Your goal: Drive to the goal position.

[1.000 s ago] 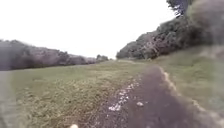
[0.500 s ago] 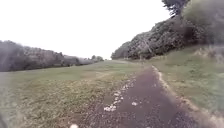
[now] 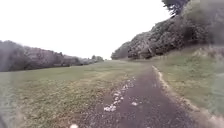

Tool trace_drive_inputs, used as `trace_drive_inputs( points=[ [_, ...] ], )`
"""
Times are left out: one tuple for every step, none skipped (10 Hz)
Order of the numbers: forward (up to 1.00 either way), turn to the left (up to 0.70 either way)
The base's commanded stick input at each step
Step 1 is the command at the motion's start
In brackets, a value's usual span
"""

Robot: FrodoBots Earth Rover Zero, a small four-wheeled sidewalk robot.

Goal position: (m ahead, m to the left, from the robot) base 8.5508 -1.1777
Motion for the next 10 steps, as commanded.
trace_drive_inputs(
  points=[
    [0.00, -1.00],
    [0.00, -1.00],
    [0.00, -1.00],
    [0.00, -1.00],
    [0.00, -1.00],
    [0.00, -1.00],
    [0.00, -0.30],
    [0.00, 0.00],
    [0.00, 0.00],
    [0.00, -0.16]
  ],
)
